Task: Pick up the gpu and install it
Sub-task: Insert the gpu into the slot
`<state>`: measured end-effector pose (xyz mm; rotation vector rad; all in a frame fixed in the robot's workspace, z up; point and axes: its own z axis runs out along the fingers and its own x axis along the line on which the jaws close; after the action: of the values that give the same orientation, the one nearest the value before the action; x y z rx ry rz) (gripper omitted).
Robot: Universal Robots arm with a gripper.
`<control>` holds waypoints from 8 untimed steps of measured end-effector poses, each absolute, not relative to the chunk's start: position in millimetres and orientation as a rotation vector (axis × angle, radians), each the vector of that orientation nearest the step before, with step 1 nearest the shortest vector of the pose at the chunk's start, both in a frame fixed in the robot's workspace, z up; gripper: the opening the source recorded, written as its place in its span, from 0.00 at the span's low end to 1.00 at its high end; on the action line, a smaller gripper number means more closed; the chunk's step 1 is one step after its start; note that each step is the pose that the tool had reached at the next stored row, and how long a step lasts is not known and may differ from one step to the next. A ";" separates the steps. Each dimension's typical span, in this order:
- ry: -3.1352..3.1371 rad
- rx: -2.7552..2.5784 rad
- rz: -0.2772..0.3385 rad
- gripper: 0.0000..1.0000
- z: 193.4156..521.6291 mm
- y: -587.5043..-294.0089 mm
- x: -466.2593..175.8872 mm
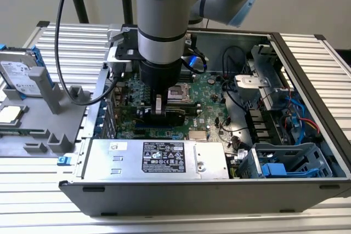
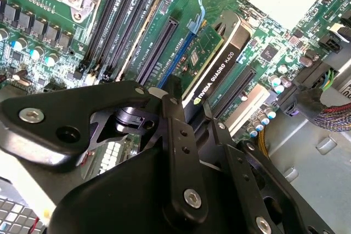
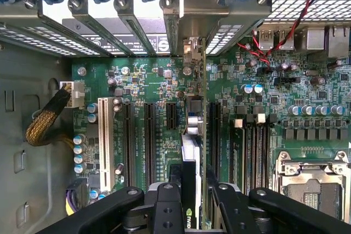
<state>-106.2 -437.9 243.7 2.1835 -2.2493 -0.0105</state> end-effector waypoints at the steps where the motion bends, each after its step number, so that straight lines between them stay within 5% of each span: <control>1: -2.249 2.183 -0.010 0.00 243.7 -437.9 -106.2; 8: -2.249 2.183 -0.009 0.00 243.3 -437.9 -107.1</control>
<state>-107.1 -437.9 243.3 2.1833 -2.2490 -0.0095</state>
